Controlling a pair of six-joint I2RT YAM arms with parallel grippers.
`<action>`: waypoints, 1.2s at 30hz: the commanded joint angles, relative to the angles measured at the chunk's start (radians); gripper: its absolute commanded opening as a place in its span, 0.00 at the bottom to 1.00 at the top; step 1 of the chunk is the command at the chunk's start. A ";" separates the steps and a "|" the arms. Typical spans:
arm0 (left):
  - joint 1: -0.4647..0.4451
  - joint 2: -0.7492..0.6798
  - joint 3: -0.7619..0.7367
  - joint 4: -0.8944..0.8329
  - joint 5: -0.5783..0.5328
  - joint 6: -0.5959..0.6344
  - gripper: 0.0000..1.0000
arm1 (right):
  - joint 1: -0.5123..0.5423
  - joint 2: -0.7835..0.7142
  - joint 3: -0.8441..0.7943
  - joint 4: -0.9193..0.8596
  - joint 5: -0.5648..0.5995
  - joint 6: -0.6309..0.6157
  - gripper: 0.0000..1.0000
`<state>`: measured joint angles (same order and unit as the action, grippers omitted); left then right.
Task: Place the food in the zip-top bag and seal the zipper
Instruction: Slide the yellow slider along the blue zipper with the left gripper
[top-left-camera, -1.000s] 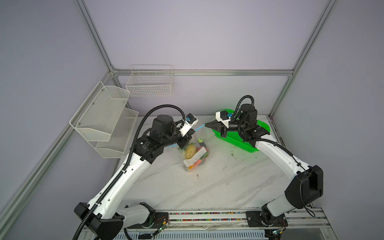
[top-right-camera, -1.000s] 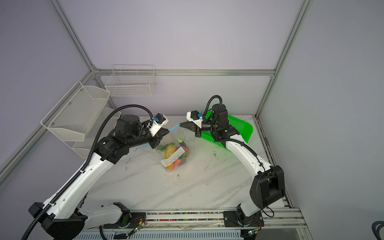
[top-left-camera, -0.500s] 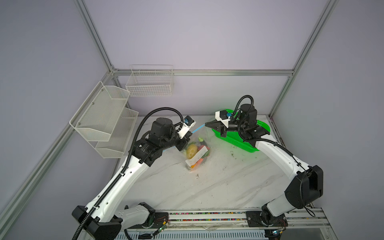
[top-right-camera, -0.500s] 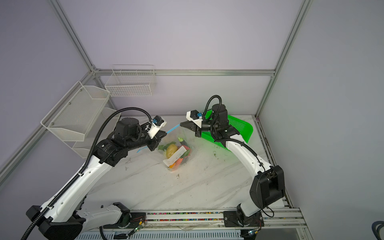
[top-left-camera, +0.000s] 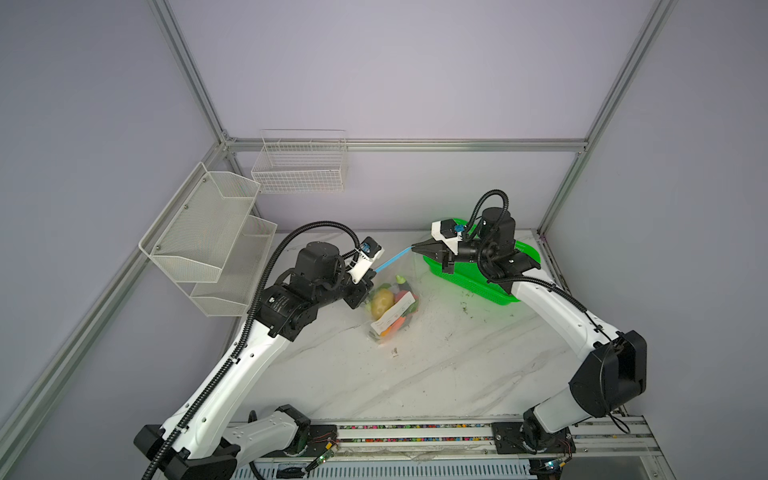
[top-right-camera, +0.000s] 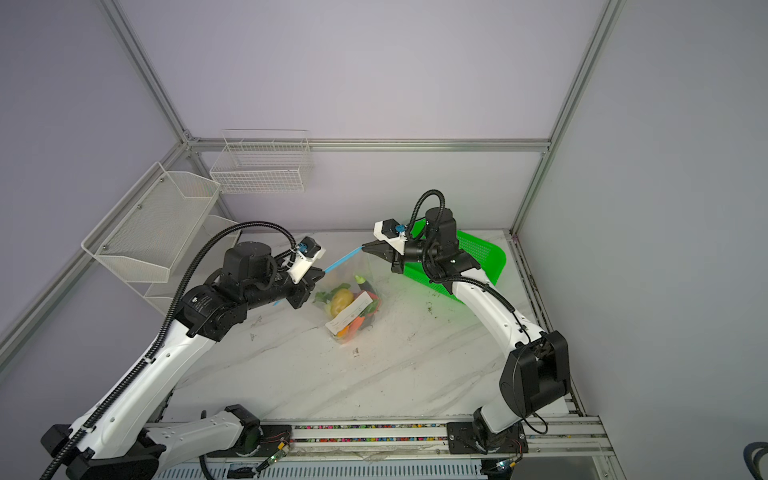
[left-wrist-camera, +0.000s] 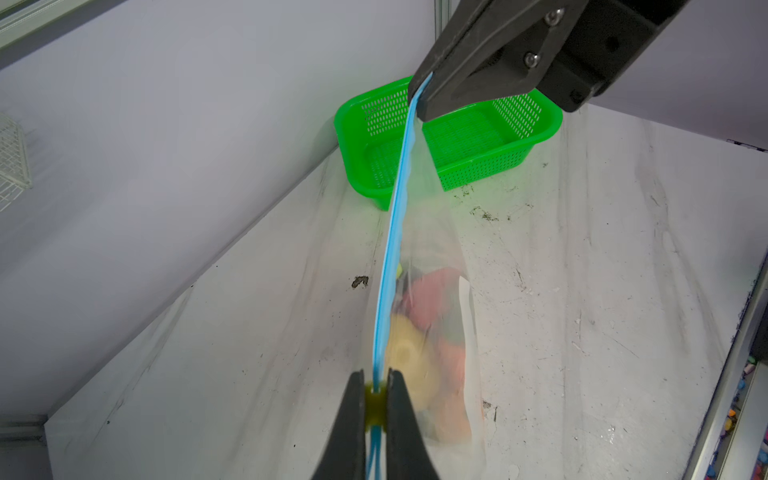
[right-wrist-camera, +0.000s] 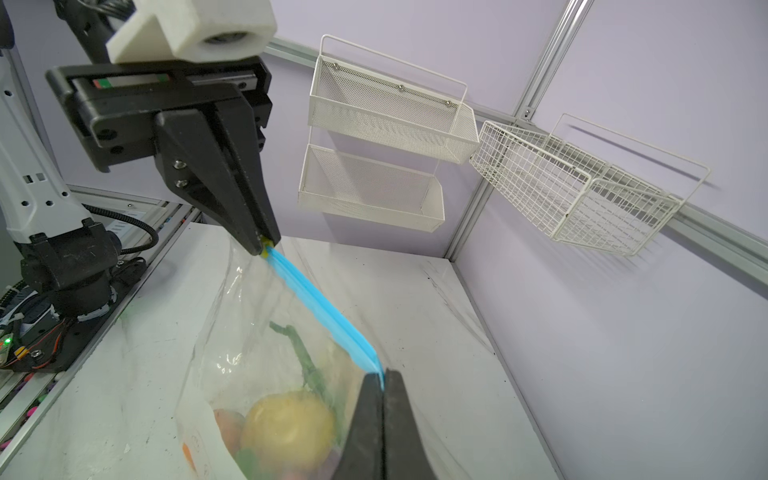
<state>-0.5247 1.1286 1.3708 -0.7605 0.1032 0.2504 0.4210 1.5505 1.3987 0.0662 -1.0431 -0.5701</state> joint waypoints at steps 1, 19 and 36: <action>0.009 -0.036 -0.049 -0.055 -0.033 -0.041 0.02 | -0.020 -0.010 0.031 0.029 0.015 -0.017 0.00; 0.008 -0.118 -0.101 -0.127 -0.072 -0.062 0.02 | -0.021 -0.006 0.038 0.026 0.025 -0.007 0.00; 0.009 -0.172 -0.128 -0.197 -0.089 -0.082 0.02 | -0.021 -0.009 0.044 0.014 0.045 -0.015 0.00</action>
<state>-0.5247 0.9802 1.2770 -0.8783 0.0456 0.2108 0.4206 1.5505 1.3987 0.0624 -1.0245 -0.5697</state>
